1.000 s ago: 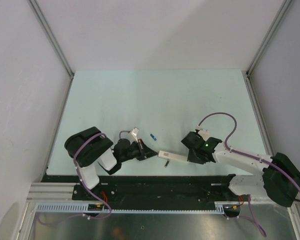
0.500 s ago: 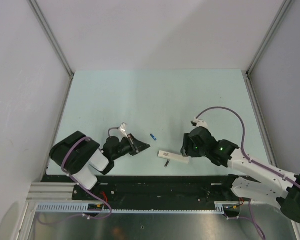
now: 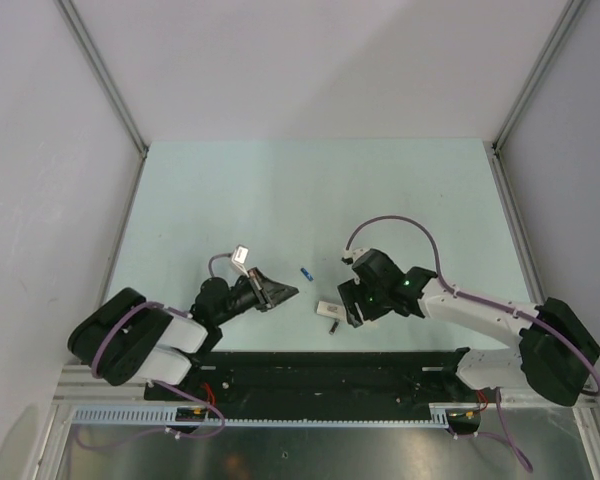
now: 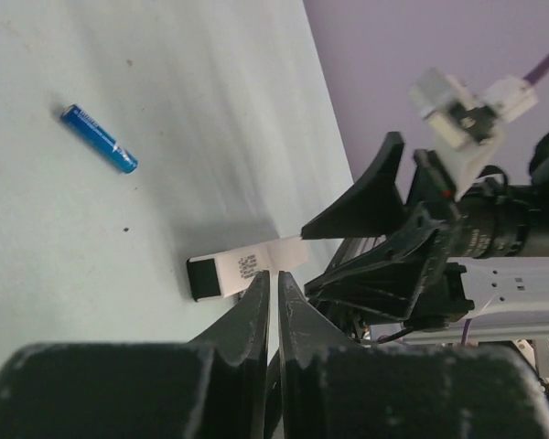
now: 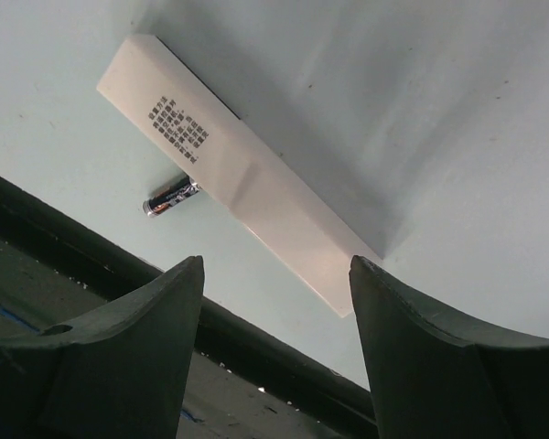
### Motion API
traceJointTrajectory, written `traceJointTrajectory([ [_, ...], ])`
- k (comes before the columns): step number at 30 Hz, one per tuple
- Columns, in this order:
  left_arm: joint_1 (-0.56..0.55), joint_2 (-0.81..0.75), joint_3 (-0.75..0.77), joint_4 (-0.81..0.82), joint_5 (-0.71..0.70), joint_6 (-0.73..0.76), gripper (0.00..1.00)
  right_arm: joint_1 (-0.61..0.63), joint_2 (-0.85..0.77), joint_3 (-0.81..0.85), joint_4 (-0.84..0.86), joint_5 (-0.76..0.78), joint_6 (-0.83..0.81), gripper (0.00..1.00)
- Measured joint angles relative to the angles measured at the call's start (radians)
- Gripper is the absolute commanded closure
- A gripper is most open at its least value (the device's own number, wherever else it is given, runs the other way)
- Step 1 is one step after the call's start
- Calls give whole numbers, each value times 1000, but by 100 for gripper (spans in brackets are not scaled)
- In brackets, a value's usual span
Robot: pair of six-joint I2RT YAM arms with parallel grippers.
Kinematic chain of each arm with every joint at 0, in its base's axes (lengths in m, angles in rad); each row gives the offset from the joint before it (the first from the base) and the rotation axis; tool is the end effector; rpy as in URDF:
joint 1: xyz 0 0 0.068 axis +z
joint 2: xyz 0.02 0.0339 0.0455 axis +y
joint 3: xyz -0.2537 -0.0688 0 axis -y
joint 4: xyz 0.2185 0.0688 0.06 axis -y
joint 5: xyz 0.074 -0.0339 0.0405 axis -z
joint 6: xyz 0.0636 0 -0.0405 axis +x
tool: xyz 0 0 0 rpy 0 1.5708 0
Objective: Load the batteries into the remote control
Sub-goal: Turn over the remote control at the center of the board.
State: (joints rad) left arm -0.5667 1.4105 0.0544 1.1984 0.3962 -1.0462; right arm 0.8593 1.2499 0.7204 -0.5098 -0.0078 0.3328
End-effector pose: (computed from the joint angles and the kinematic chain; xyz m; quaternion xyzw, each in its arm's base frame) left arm 0.1688 -0.1365 0.1424 -0.0530 0.7547 -0.5631 0.3325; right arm 0.1489 0.1735 0.1771 -0.2521 0.9314 0.1505 0.2152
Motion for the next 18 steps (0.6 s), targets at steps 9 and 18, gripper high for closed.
traceJointTrajectory([
  [9, 0, -46, 0, -32, 9, 7, 90, 12, 69, 19, 16, -21, -31, 37],
  [18, 1, -46, 0, -46, 9, 7, 90, 36, 164, 49, 24, 39, -28, 44],
])
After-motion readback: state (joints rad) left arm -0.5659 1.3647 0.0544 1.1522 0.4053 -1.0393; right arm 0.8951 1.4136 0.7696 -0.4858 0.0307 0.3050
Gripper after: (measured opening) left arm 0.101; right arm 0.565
